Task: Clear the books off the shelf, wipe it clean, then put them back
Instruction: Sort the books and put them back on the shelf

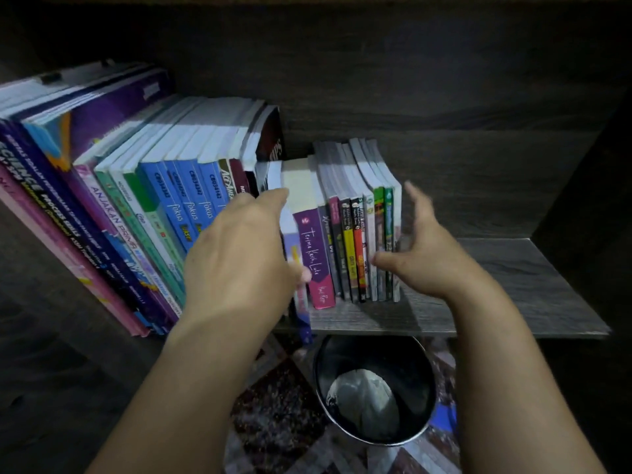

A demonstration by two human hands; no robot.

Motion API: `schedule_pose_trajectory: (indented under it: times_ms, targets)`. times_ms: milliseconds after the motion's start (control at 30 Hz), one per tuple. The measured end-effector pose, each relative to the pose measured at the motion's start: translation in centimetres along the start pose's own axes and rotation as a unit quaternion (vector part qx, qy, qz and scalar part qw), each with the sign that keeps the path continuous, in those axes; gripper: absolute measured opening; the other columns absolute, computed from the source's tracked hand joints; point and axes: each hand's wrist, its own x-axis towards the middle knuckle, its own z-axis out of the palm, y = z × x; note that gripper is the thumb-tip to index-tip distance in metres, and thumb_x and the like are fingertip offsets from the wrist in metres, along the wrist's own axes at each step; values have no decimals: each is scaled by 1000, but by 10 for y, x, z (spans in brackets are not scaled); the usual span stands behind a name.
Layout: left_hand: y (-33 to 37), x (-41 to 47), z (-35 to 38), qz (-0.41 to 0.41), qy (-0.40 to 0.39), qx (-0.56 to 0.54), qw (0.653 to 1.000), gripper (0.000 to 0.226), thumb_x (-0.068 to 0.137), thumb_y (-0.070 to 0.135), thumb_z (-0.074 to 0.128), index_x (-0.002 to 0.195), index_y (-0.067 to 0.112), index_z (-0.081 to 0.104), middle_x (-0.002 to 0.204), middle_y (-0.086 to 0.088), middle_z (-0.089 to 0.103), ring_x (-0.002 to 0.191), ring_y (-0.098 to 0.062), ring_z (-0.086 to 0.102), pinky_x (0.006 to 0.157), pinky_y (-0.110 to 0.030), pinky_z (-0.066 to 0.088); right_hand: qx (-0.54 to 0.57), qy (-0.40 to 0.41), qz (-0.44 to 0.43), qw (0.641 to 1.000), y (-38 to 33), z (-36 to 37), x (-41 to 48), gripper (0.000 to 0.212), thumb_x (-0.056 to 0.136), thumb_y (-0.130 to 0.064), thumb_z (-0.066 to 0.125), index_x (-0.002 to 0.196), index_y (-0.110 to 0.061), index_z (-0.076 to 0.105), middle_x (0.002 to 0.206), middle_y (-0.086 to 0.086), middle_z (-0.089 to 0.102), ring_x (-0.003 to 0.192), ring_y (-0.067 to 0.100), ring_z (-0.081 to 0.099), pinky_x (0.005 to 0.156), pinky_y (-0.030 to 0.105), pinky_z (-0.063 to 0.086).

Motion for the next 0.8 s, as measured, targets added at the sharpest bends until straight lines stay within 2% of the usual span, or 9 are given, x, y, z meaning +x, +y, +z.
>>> schedule_pose_trajectory:
  times_ms: [100, 167, 233, 367, 533, 600, 633, 700, 800]
  targets:
    - [-1, 4, 15, 12, 115, 14, 993, 74, 77, 32, 80, 141, 34, 42, 115, 4, 56, 110, -22, 48, 83, -37, 39, -42, -33, 54, 997, 21, 16, 9, 77, 75, -17, 81, 136, -33, 36, 113, -10, 64, 108, 16, 61, 101, 38, 44]
    - [-6, 7, 28, 1, 187, 45, 981, 65, 78, 30, 78, 136, 30, 48, 109, 0, 58, 104, -26, 47, 78, -37, 33, -51, -33, 76, 995, 32, 25, 14, 76, 74, -22, 82, 135, -34, 38, 118, -8, 65, 111, 17, 60, 104, 41, 43]
    - [-11, 10, 42, -5, 232, 79, 969, 61, 76, 29, 80, 131, 26, 54, 100, -5, 58, 96, -29, 45, 73, -36, 26, -62, -29, 84, 994, 40, 29, 16, 73, 76, -26, 81, 136, -32, 40, 122, -6, 63, 114, 19, 58, 103, 37, 41]
    - [-16, 16, 64, -12, 295, 119, 948, 60, 73, 21, 85, 127, 22, 59, 88, -6, 44, 85, -27, 37, 70, -35, 21, -53, -2, 65, 997, 49, 32, 17, 59, 81, -24, 77, 131, -30, 47, 122, -7, 63, 112, 15, 57, 98, 32, 40]
    - [-2, 16, 71, -52, 283, 109, 951, 72, 73, 11, 83, 136, 21, 50, 95, -7, 39, 87, -23, 27, 76, -32, 13, 45, 4, 39, 998, 53, 39, 4, 70, 86, -17, 72, 144, -34, 37, 127, -14, 61, 116, 7, 57, 108, 35, 39]
    - [10, 9, 71, -65, 258, 67, 961, 78, 73, 8, 81, 141, 20, 44, 105, -8, 38, 93, -23, 26, 80, -29, 7, 122, -2, 34, 992, 50, 48, -19, 74, 90, -8, 65, 143, -46, 29, 125, -33, 50, 114, -5, 51, 104, 20, 37]
    - [16, 6, 72, -49, 248, 44, 967, 77, 73, 7, 78, 141, 18, 44, 110, -9, 39, 98, -23, 26, 82, -31, 9, 139, 3, 31, 990, 50, 51, -31, 76, 91, -7, 63, 138, -52, 24, 119, -41, 45, 115, -8, 48, 101, 15, 36]
    - [24, 3, 74, 7, 244, 18, 970, 71, 70, 7, 74, 136, 13, 49, 115, -11, 45, 104, -25, 29, 83, -37, 20, 142, 17, 23, 989, 52, 58, -48, 82, 92, -9, 62, 140, -55, 15, 111, -49, 38, 124, -4, 44, 105, 21, 34]
    - [31, 4, 77, 30, 216, -2, 976, 72, 69, 11, 71, 137, 13, 47, 123, -8, 48, 110, -26, 33, 86, -43, 27, 118, 41, 32, 992, 50, 50, -48, 80, 92, -14, 63, 150, -42, 17, 103, -46, 37, 116, -2, 49, 104, 27, 37]
